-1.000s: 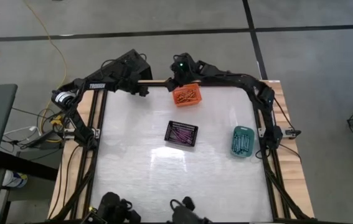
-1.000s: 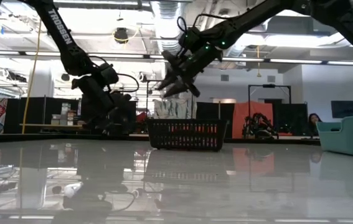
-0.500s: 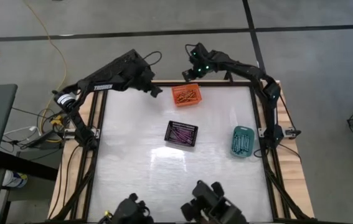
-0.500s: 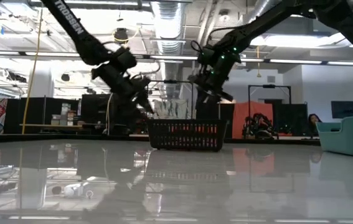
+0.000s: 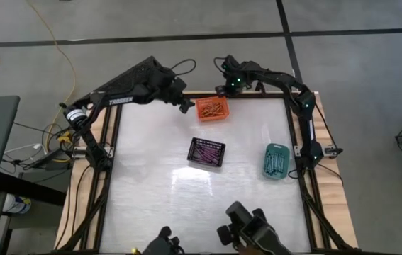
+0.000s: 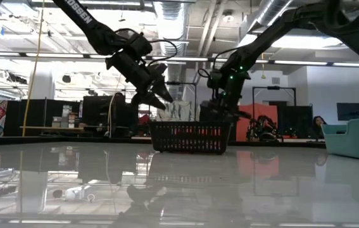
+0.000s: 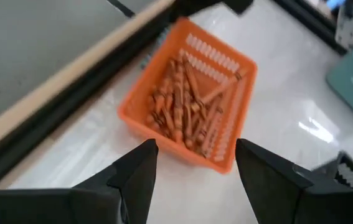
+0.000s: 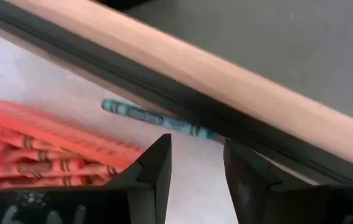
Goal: Sort crayons
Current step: Put the light blue green crayon into the green bin
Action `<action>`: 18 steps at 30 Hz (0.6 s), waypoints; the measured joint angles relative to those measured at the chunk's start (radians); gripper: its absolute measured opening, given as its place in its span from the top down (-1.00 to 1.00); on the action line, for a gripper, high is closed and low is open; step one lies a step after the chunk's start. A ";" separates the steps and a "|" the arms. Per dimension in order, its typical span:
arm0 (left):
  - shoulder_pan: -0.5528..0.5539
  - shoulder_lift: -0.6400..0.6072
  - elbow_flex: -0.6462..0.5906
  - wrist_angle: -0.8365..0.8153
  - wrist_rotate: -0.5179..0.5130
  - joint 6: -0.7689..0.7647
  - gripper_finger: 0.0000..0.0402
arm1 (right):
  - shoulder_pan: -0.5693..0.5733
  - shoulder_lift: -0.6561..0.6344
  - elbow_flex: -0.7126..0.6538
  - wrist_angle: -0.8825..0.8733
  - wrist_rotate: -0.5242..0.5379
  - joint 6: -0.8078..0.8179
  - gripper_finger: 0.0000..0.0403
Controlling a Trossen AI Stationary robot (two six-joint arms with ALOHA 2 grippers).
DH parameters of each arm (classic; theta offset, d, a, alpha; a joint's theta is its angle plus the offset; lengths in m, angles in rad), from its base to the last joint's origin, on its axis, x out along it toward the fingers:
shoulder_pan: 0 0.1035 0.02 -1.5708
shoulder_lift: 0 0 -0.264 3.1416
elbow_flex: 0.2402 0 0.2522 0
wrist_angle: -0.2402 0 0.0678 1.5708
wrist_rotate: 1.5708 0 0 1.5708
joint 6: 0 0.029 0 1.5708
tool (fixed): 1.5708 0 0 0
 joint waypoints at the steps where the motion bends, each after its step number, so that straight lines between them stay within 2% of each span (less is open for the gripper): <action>1: -0.007 0.000 0.000 -0.013 0.000 0.009 -0.03 | 0.002 0.000 0.000 -0.013 0.002 -0.004 0.28; 9: -0.054 0.002 0.000 -0.080 0.001 0.081 -0.03 | 0.014 -0.003 0.000 -0.091 0.057 -0.038 0.28; 14: -0.060 0.002 0.000 -0.098 -0.006 0.084 -0.03 | 0.033 -0.003 -0.001 -0.119 0.053 -0.052 0.28; 18: -0.059 0.002 0.000 -0.100 -0.026 0.103 -0.03 | 0.077 -0.003 -0.001 -0.099 0.010 -0.047 0.28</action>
